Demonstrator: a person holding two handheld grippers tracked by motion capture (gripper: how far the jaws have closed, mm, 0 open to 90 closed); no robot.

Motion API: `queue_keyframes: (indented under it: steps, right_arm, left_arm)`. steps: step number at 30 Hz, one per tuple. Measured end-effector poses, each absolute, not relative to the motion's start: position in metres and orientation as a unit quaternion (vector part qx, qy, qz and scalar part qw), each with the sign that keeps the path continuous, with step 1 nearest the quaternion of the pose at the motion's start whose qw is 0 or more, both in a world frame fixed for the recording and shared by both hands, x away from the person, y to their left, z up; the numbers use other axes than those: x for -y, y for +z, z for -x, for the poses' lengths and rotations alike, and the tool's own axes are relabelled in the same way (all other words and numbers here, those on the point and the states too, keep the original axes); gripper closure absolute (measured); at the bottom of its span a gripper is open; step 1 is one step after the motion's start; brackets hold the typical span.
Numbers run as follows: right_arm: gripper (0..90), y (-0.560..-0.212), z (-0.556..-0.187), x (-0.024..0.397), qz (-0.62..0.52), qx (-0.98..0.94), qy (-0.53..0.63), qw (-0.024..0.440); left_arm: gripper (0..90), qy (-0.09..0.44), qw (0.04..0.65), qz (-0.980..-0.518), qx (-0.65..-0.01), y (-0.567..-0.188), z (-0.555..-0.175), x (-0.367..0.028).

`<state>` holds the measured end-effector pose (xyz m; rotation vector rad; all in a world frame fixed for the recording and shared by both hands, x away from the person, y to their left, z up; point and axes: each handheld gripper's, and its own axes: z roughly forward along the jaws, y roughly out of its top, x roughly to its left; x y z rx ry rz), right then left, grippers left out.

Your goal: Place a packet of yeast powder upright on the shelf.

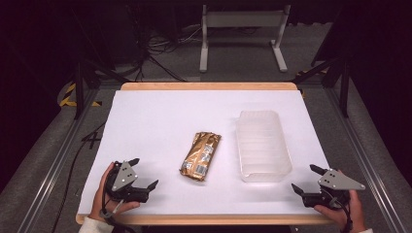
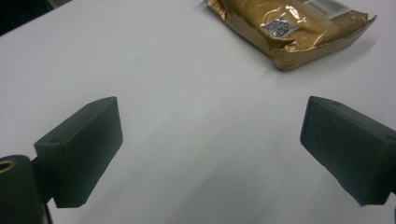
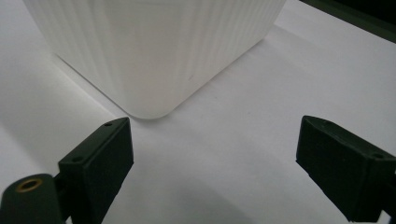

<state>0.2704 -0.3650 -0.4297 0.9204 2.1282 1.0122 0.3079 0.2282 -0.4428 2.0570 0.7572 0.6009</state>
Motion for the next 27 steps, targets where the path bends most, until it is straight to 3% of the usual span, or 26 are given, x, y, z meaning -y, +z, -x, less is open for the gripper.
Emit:
queue_keyframes:
  steps: [27]
  right_arm:
    - [11.4,-0.4299,-0.2724,0.3646,-0.342,-0.803,0.383,0.302]
  left_arm:
    - [6.1,0.223,0.42,-0.82,-0.317,-0.4467,-0.3174,-0.2277]
